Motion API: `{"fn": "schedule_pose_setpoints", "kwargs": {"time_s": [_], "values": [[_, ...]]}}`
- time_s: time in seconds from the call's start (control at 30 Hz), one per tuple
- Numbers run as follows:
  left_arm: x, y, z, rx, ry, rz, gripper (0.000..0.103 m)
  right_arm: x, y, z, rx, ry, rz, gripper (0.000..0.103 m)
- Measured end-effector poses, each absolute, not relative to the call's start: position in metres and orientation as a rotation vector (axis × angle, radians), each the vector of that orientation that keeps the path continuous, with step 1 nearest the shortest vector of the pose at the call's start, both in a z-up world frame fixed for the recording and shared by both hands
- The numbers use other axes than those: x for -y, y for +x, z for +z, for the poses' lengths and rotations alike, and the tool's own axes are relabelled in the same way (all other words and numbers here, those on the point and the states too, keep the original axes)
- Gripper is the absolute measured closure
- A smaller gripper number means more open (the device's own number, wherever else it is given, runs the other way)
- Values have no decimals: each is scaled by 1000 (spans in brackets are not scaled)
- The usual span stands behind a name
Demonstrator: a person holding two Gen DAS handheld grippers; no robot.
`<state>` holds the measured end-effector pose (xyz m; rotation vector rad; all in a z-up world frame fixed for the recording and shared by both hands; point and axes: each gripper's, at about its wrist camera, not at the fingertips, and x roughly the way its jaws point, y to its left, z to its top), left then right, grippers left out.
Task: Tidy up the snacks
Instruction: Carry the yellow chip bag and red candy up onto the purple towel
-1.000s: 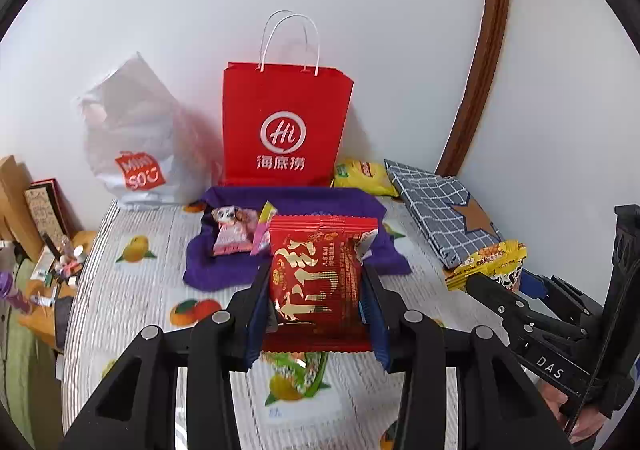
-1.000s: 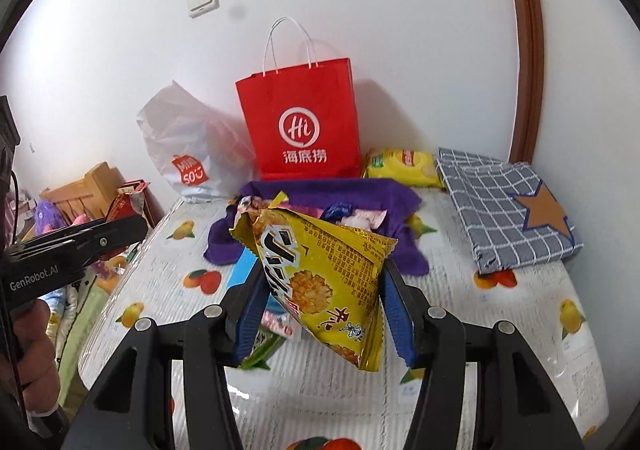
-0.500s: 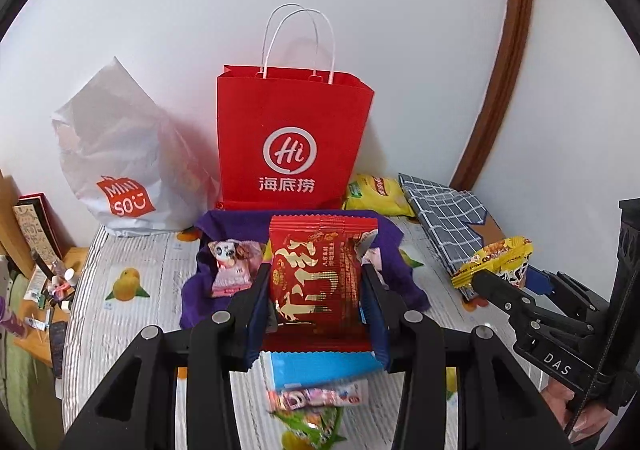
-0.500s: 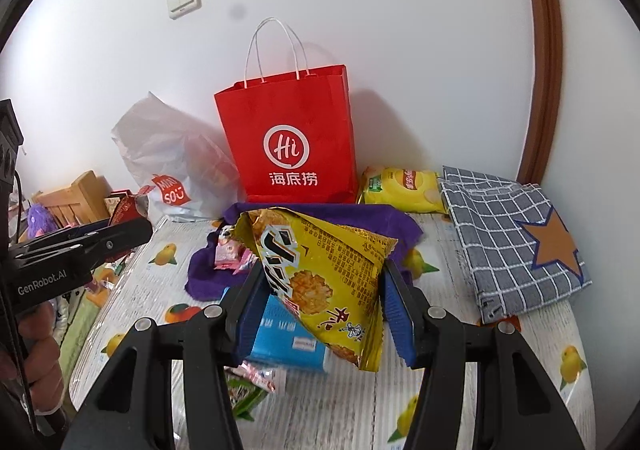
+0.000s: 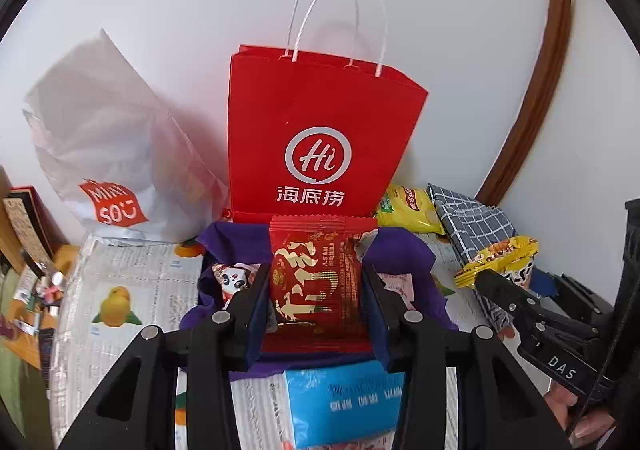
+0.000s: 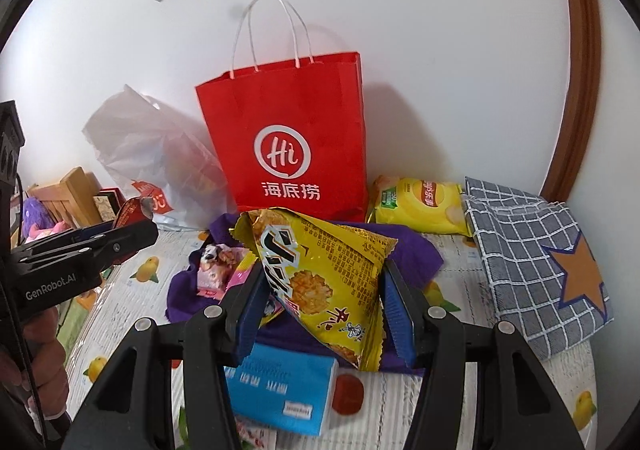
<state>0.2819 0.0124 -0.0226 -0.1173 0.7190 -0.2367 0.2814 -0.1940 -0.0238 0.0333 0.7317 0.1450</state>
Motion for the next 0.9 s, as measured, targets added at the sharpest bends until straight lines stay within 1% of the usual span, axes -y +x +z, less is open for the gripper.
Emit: {"fn": "schedule_pose_setpoints", "kwargs": {"time_s": [0.37,0.6,0.8,0.9], "values": [[-8,335,-30,-718,-131,-264,62,198,334,-44,-755,73,116,48],[-11,364,-65,-790,-136,-248,62,198,367,-63,-775,49,96,48],[-19,379,-82,-837,-132,-215,62,207,388,-97,-831,59,97,48],[-20,385,-89,-861,-135,-202,62,214,394,-104,-844,53,85,48]]}}
